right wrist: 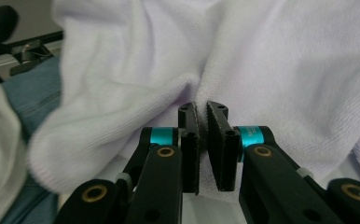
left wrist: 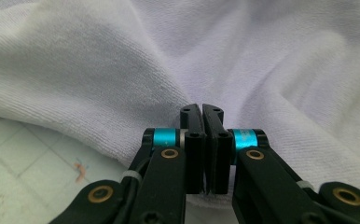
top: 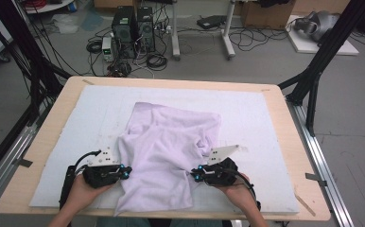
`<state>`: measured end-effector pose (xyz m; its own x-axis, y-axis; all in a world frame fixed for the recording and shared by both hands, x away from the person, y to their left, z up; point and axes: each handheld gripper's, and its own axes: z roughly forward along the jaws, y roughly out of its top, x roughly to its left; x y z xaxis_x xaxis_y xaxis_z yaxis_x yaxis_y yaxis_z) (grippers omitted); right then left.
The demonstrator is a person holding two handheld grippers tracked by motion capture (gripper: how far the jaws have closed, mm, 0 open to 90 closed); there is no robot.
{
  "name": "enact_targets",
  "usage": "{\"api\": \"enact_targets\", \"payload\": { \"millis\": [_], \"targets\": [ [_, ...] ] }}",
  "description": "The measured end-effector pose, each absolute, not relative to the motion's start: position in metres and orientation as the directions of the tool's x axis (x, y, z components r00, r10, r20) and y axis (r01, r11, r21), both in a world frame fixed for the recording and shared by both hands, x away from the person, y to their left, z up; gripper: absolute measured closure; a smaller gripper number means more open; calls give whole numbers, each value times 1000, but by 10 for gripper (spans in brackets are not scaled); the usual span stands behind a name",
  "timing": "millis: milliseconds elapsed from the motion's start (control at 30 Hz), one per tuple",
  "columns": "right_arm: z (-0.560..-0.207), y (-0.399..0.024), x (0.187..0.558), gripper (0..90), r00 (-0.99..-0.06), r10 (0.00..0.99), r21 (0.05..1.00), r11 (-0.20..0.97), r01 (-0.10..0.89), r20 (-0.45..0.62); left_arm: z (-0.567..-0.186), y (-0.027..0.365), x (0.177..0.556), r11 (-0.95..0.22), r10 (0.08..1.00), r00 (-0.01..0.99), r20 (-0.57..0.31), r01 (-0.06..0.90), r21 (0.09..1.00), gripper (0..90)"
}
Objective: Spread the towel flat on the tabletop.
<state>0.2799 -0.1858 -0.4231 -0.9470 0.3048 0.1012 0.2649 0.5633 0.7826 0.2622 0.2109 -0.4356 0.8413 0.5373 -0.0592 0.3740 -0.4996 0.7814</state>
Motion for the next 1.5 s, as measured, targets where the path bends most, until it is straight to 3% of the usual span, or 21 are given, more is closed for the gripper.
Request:
{"api": "enact_targets", "payload": {
  "millis": [167,267,367,400,467,733,833,900,933,1000,1500],
  "targets": [
    [-408,-196,263,839,-955,265,805,534,258,130,-424,220,246,-465,528,845,-83,369,805,873],
    [-395,-202,247,838,-969,191,828,511,234,156,-414,223,236,-448,506,857,-99,359,819,873],
    [-383,-211,240,771,-973,133,873,433,226,186,-407,226,232,-437,475,872,-117,350,828,822],
    [-378,-214,241,746,-972,151,883,412,227,179,-406,226,233,-440,481,869,-113,351,827,724],
    [-378,-216,248,717,-968,208,881,419,220,142,-408,226,240,-436,497,860,-118,365,823,657],
    [-427,-195,282,619,-937,338,764,578,285,94,-435,214,272,-492,559,827,-70,398,775,616],
    [-438,-188,284,642,-935,346,723,624,294,82,-444,211,278,-519,567,822,-48,402,755,670],
    [-445,-188,284,724,-933,351,724,622,299,83,-444,212,279,-508,574,817,-57,410,757,774],
    [-446,-191,285,814,-932,350,734,607,303,95,-444,213,279,-509,567,821,-64,410,757,838],
    [-448,-194,285,865,-938,321,741,596,310,133,-443,213,275,-518,565,824,-48,399,756,871],
    [-422,-202,235,851,-965,210,782,570,251,157,-419,238,228,-450,494,863,-102,354,820,863]
  ]
}}
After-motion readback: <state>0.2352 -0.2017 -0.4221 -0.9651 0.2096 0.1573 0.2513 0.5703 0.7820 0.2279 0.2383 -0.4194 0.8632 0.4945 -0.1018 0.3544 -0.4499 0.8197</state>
